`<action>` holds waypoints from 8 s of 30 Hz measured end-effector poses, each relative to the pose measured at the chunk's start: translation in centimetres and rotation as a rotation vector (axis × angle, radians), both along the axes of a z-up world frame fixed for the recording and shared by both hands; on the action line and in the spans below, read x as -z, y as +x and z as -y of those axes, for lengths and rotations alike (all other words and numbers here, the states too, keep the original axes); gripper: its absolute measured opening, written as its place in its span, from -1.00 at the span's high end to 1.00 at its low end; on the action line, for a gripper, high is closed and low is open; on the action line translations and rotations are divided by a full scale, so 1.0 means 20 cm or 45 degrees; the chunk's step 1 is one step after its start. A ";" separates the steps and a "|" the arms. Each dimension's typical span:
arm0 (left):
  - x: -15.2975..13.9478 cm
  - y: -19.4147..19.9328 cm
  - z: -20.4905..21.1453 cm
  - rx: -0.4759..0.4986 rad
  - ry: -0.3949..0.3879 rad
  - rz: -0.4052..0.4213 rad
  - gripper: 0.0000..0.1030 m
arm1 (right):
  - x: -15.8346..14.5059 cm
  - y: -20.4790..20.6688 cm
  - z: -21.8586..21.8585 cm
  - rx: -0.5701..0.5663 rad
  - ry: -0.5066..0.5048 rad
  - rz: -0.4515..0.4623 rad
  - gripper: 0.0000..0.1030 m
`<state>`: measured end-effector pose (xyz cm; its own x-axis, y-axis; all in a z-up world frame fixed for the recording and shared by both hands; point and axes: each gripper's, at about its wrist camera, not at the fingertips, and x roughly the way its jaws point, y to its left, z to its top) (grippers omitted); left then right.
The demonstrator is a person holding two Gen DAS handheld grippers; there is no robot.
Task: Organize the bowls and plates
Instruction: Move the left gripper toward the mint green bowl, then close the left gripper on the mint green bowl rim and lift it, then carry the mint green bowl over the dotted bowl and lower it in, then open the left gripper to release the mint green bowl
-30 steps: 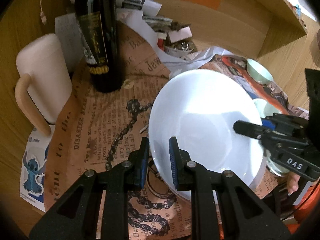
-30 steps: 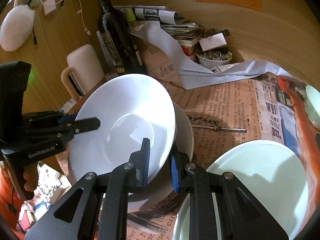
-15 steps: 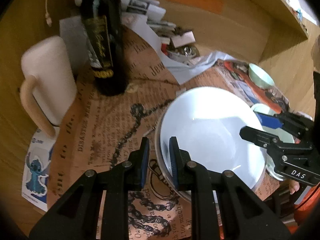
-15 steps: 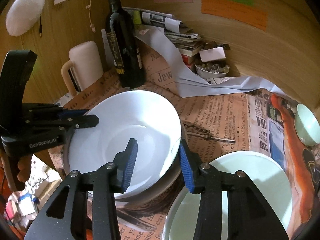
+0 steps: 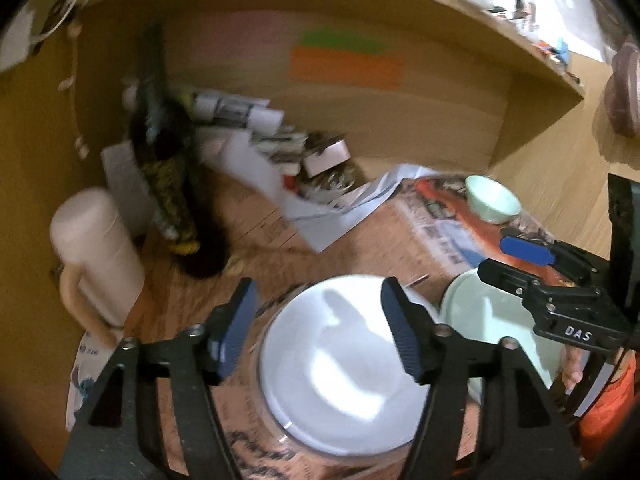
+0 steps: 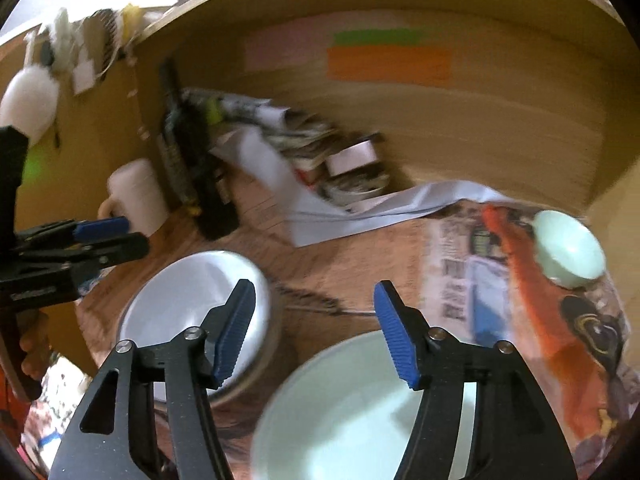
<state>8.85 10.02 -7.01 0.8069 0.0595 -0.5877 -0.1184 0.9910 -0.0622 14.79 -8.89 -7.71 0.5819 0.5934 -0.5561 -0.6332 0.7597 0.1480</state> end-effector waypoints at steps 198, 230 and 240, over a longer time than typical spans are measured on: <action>0.20 -0.17 -0.12 -0.079 0.000 -0.112 0.77 | 0.15 -0.13 -0.25 -0.228 0.053 -0.271 0.49; 0.27 -0.18 -0.13 -0.058 0.028 -0.160 0.76 | 0.13 -0.18 -0.30 -0.221 -0.086 -0.101 0.38; 0.25 -0.19 -0.14 -0.061 0.025 -0.141 0.76 | 0.10 -0.19 -0.29 -0.188 -0.086 -0.072 0.20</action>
<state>5.09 12.79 -11.91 0.7330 0.1086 -0.6715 -0.1706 0.9850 -0.0270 11.01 -3.17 -9.79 0.4581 0.6300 -0.6270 -0.7306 0.6687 0.1381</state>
